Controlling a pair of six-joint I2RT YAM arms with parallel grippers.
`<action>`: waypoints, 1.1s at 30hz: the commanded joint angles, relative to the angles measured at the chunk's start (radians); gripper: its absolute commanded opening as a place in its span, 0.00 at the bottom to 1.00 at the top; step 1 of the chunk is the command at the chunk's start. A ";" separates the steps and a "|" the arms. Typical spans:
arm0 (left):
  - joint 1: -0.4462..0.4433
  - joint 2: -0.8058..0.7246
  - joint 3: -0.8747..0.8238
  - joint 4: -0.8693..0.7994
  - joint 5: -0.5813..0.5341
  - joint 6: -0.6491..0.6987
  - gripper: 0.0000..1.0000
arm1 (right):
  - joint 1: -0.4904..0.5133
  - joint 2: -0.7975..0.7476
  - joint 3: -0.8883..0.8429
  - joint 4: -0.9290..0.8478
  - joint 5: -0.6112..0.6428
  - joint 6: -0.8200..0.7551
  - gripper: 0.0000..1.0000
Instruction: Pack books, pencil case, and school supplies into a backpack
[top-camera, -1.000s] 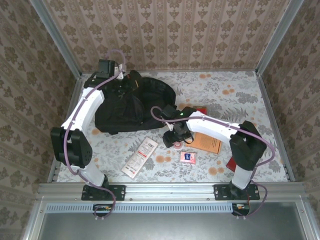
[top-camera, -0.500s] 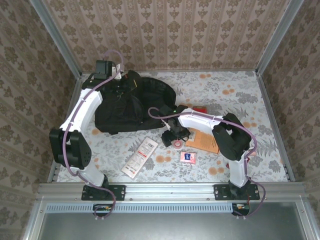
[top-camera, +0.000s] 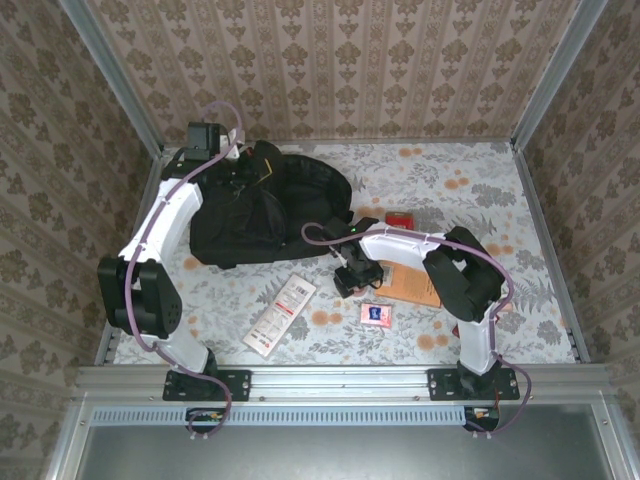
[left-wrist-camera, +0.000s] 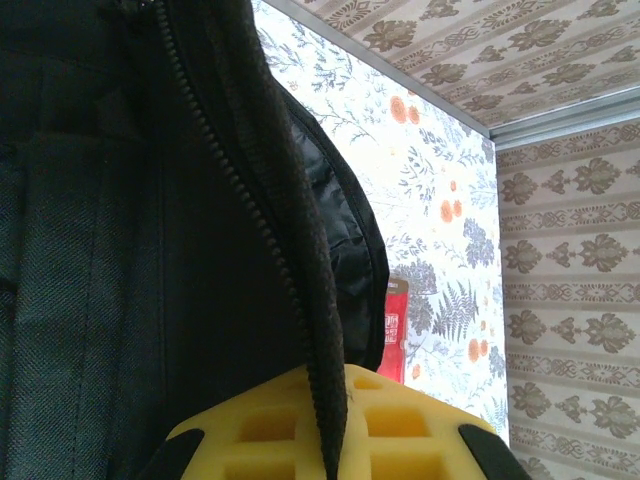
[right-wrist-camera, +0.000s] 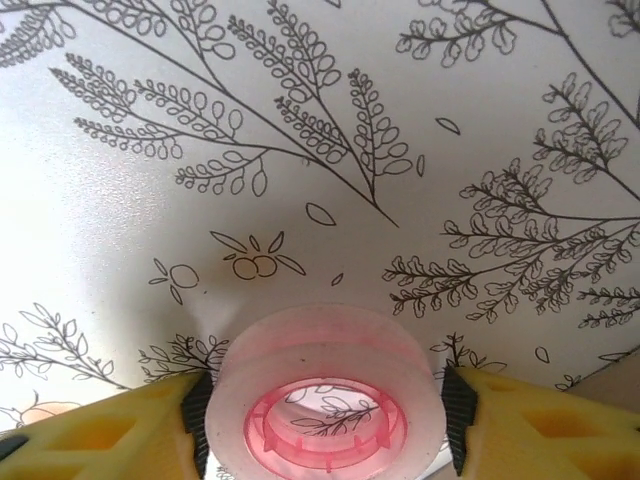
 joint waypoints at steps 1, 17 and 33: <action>0.004 -0.015 -0.007 0.032 0.024 -0.010 0.00 | 0.011 0.007 -0.036 0.002 -0.012 0.023 0.57; -0.002 -0.008 -0.001 0.024 0.021 0.001 0.00 | -0.005 -0.210 0.028 -0.056 0.020 0.050 0.48; -0.038 -0.014 0.016 0.015 0.032 0.019 0.00 | -0.206 -0.254 0.257 0.194 -0.294 0.302 0.49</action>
